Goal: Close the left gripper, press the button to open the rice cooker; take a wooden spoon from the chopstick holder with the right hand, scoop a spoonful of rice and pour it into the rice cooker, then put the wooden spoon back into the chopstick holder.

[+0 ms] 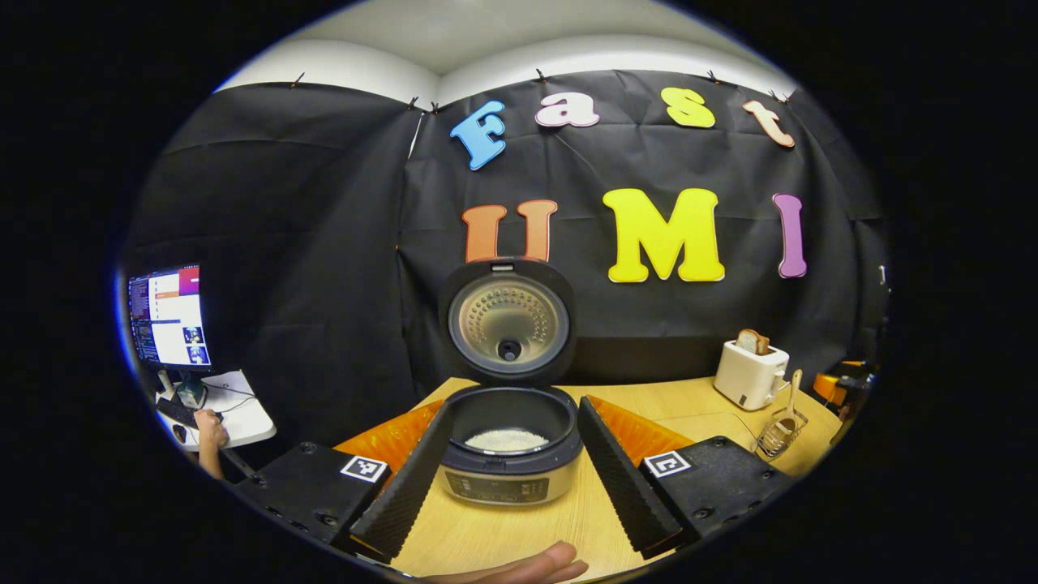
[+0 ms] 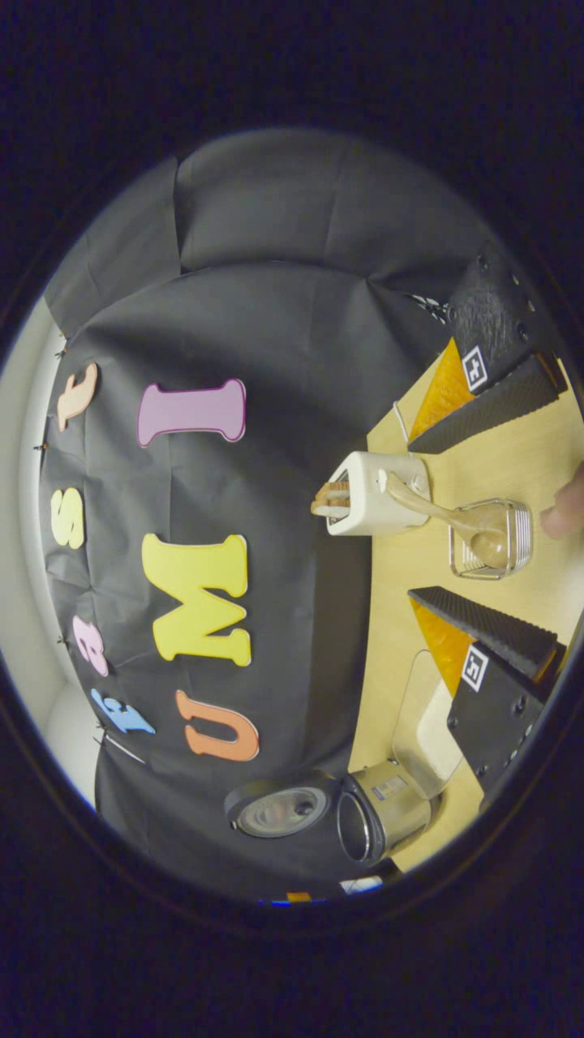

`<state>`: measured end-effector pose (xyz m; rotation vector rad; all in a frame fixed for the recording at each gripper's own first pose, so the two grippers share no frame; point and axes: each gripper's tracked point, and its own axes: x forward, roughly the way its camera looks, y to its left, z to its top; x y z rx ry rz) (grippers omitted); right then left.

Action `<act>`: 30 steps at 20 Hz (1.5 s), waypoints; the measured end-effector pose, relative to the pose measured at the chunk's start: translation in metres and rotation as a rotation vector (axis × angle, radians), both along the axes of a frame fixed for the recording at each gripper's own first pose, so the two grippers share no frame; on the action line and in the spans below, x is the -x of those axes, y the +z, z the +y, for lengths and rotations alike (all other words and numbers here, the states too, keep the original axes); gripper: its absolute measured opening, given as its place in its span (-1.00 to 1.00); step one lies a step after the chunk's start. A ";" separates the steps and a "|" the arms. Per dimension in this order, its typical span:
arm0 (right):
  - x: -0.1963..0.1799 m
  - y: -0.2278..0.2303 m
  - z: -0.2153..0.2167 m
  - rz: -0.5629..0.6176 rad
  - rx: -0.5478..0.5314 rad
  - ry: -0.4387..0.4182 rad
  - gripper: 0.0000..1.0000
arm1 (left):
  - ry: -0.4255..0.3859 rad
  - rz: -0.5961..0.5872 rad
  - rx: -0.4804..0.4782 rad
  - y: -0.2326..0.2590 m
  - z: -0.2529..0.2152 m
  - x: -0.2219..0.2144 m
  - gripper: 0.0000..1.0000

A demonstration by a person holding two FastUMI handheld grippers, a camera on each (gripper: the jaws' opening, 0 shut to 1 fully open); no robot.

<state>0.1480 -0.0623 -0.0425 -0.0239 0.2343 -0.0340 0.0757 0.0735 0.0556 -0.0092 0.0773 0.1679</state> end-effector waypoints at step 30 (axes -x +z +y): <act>0.101 -0.002 0.011 -0.077 -0.022 0.003 0.86 | -0.009 0.050 0.019 0.094 0.069 -0.237 1.00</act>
